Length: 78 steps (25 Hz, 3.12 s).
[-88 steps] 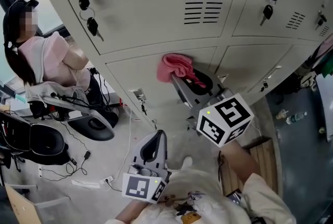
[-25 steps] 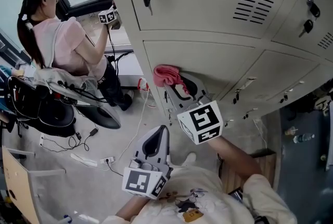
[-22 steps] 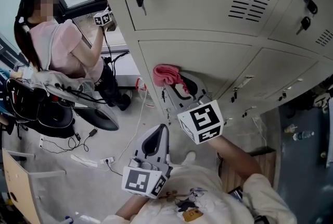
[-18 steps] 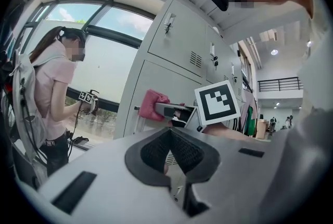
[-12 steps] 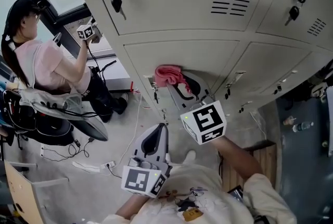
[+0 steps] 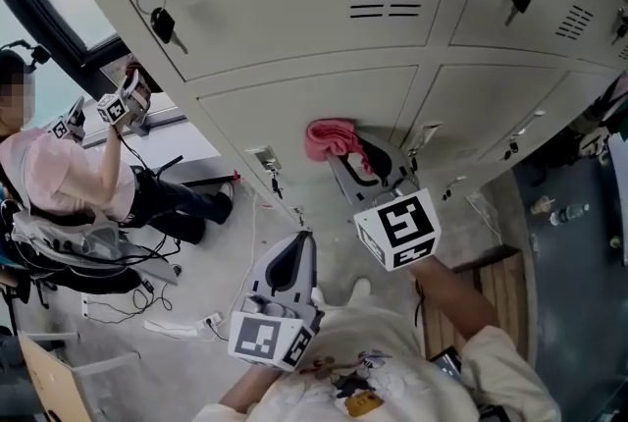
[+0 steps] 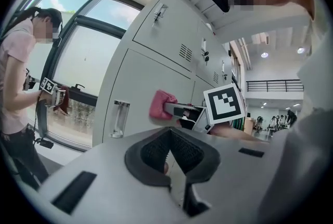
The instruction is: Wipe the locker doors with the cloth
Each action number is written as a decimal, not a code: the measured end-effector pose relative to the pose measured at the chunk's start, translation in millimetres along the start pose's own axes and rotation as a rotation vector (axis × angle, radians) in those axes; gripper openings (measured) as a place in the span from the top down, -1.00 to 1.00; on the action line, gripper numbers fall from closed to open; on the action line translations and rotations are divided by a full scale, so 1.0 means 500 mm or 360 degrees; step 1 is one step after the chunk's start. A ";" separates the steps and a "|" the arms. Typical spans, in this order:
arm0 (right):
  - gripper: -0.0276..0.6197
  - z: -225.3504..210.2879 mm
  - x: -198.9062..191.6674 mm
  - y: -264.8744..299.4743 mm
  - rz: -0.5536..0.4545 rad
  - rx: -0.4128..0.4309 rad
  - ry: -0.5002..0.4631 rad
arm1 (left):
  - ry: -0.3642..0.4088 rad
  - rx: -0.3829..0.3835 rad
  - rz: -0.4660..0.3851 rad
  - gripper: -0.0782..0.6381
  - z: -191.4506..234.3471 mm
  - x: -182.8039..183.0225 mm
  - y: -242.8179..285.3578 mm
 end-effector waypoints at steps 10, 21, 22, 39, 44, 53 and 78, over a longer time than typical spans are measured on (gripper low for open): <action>0.53 -0.082 -0.009 -0.062 0.0039 -0.0169 -0.0012 | -0.0011 -0.0079 0.0024 0.76 -0.024 -0.006 0.019; 0.51 -0.140 -0.026 -0.105 0.0074 -0.0294 0.0004 | -0.0042 -0.0060 0.0040 0.76 -0.025 -0.015 0.009; 0.51 -0.138 -0.027 -0.105 0.0067 -0.0300 0.0008 | -0.0043 -0.0055 0.0038 0.76 -0.024 -0.014 0.007; 0.60 0.053 -0.020 -0.063 -0.0060 0.0155 0.0006 | -0.0059 0.0070 -0.0016 0.76 0.010 -0.005 -0.052; 0.60 0.125 -0.034 -0.001 -0.0039 0.0291 -0.0009 | -0.0073 0.0167 -0.0025 0.76 0.032 -0.005 -0.081; 0.61 0.191 -0.075 0.092 0.0026 0.0342 0.0019 | -0.0091 0.0329 -0.0037 0.76 0.061 -0.011 -0.124; 0.61 0.117 -0.094 0.076 0.0057 0.0140 -0.0008 | -0.0075 0.0201 -0.0014 0.76 0.037 -0.010 -0.079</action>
Point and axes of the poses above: the fingertips, and each gripper's own axes: y forward along the fingers, z to its left, x out of its top, the point moved 7 cm from there along -y, backward along the fingers
